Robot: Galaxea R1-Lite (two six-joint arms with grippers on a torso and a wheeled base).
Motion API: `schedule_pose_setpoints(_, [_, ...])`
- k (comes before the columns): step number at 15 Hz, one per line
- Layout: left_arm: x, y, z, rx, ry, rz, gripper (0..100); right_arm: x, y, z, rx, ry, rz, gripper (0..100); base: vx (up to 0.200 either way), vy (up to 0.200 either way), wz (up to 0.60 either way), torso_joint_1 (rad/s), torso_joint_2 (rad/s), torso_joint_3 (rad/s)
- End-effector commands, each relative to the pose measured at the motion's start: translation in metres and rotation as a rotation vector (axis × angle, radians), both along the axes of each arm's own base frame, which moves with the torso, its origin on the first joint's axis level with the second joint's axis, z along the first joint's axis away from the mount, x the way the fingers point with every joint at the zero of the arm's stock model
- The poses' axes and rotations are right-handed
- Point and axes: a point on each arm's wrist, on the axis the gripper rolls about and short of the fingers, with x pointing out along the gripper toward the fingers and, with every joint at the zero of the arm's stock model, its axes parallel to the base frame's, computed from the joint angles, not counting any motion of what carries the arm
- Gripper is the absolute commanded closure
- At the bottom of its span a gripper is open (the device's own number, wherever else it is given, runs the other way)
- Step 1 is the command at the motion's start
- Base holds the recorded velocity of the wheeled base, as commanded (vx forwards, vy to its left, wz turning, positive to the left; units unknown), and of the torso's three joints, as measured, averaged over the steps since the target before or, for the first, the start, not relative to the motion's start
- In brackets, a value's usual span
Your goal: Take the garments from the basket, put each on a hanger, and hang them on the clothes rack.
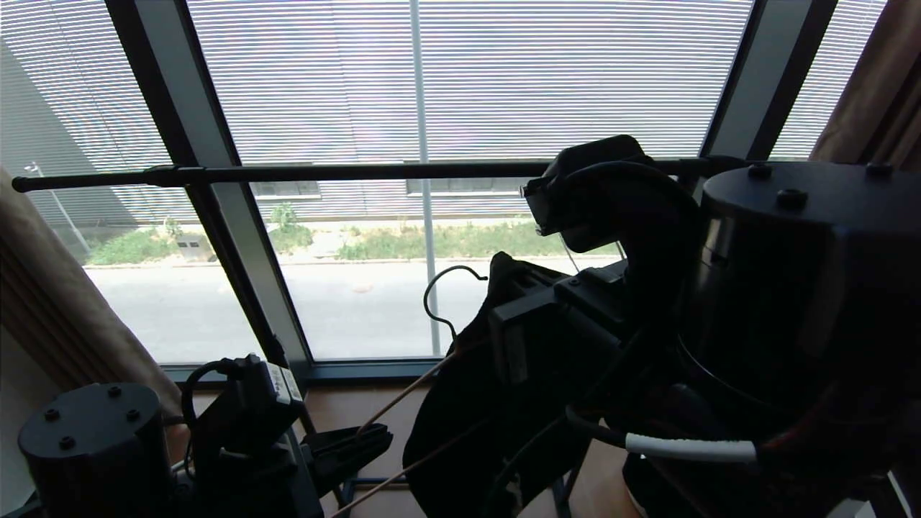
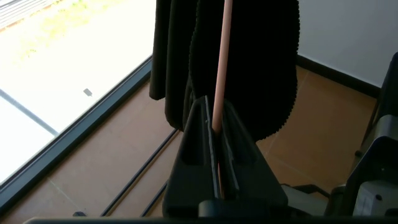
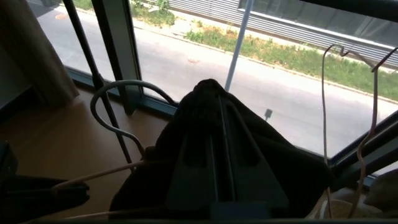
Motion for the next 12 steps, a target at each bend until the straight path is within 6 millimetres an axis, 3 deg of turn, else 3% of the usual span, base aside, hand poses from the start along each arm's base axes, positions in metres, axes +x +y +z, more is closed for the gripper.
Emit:
schedule_pose_setpoints(1, [0.000,0.000,0.000,0.000,0.000,-0.001,100,-0.004,0.003,-0.003,0.010,0.011,0.013,100,0.000,0.000,0.00,0.000,0.00,0.000])
schedule_pose_setpoints(4, [0.000,0.000,0.000,-0.001,0.000,0.000,100,-0.008,0.003,-0.003,0.017,0.015,0.025,100,0.000,0.000,0.00,0.000,0.00,0.000])
schedule_pose_setpoints(9, [0.000,0.000,0.001,-0.004,-0.004,0.000,100,-0.010,-0.017,0.003,0.002,0.022,0.002,100,0.000,0.000,0.00,0.000,0.00,0.000])
schedule_pose_setpoints(10, [0.000,0.000,0.001,-0.003,-0.003,0.000,100,-0.010,-0.017,0.001,-0.003,0.026,0.002,0,0.000,0.000,0.00,0.000,0.00,0.000])
schedule_pose_setpoints(12, [-0.001,0.000,0.001,-0.006,-0.002,0.001,100,-0.010,-0.016,-0.002,-0.004,0.031,0.001,0,0.000,0.000,0.00,0.000,0.00,0.000])
